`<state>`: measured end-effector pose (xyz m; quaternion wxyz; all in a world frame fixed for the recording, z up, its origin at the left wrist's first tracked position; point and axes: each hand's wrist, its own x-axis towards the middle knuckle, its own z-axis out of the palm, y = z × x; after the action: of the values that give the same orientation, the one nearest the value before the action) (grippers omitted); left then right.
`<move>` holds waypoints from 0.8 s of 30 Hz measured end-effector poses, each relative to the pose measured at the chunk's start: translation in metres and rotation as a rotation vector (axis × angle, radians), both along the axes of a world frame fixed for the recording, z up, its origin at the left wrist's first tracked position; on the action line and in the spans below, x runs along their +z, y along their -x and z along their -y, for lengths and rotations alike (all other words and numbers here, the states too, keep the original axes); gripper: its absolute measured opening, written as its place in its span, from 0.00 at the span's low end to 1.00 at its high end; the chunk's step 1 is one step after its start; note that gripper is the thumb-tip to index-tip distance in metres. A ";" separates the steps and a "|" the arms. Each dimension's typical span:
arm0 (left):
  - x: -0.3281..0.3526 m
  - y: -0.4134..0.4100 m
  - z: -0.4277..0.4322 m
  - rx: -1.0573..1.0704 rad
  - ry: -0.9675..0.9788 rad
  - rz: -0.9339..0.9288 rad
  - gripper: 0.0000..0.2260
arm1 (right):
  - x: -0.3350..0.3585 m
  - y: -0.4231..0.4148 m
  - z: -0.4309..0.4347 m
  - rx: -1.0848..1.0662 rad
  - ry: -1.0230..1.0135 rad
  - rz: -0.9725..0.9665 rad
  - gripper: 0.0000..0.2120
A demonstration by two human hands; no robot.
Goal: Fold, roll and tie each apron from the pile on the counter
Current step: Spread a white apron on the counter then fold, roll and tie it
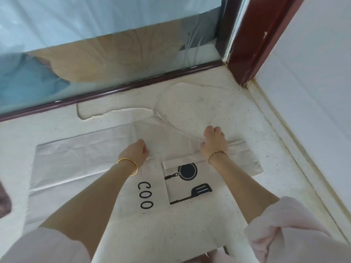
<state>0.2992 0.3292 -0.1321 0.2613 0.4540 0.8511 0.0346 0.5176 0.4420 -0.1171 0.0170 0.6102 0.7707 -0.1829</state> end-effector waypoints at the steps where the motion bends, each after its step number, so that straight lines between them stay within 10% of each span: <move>1: 0.001 0.008 -0.001 0.018 -0.017 -0.010 0.04 | 0.004 0.012 0.000 0.049 0.001 -0.044 0.14; 14: -0.001 0.126 -0.023 -0.216 0.011 -0.276 0.20 | -0.006 0.183 -0.026 0.755 -0.085 0.233 0.20; 24: -0.008 0.153 -0.043 -0.371 0.137 -0.247 0.15 | -0.006 0.227 -0.053 0.753 0.110 0.497 0.17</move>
<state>0.1463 0.3724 -0.1403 0.1875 0.5848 0.7787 -0.1279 0.2910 0.4954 -0.1227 0.2991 0.3111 0.9005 -0.0526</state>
